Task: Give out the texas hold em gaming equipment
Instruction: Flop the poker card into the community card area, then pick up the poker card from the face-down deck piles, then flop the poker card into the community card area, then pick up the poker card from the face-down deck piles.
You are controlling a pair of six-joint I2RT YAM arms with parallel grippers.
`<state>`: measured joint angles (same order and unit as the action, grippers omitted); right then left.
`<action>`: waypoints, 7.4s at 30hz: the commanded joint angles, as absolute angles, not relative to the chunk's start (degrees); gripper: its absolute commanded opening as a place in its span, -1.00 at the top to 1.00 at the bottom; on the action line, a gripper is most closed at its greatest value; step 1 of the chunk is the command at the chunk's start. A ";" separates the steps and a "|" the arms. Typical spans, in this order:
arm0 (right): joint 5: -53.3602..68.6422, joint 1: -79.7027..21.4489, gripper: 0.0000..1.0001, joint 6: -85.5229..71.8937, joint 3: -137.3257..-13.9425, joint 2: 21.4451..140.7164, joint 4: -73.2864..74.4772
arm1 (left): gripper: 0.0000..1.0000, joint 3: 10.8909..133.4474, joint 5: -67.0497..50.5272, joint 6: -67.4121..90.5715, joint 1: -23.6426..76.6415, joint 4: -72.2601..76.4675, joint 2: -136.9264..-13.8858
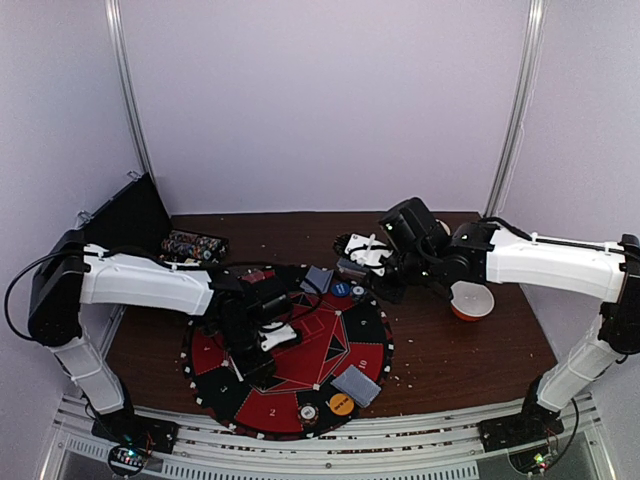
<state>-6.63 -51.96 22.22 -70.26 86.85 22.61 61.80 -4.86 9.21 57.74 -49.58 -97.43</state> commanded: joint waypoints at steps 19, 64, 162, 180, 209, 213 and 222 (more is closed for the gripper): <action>-2.86 -54.80 0.41 22.41 -75.28 86.31 20.83 | -0.65 64.24 -40.78 31.11 40.19 7.49 -85.61; -5.28 -56.10 0.42 22.77 -75.65 89.10 20.72 | 1.00 67.72 -35.00 18.80 40.70 -4.49 -84.93; -7.91 -48.08 0.43 20.74 -70.10 81.25 22.46 | 1.00 76.07 4.50 20.05 64.07 -49.17 -114.06; -7.64 -48.14 0.42 20.49 -69.79 80.68 22.59 | 1.00 73.10 8.58 21.13 61.35 -50.38 -112.43; -8.13 -48.12 0.43 21.09 -71.62 80.65 23.26 | 0.33 78.54 -11.68 11.40 55.29 -42.09 -95.39; -8.01 -48.16 0.42 21.71 -71.58 81.04 23.57 | 0.19 74.59 -15.17 14.77 48.49 -29.80 -87.18; -3.42 -51.31 0.40 23.40 -71.96 80.62 19.61 | -0.70 57.82 -39.48 37.47 38.48 20.37 -79.83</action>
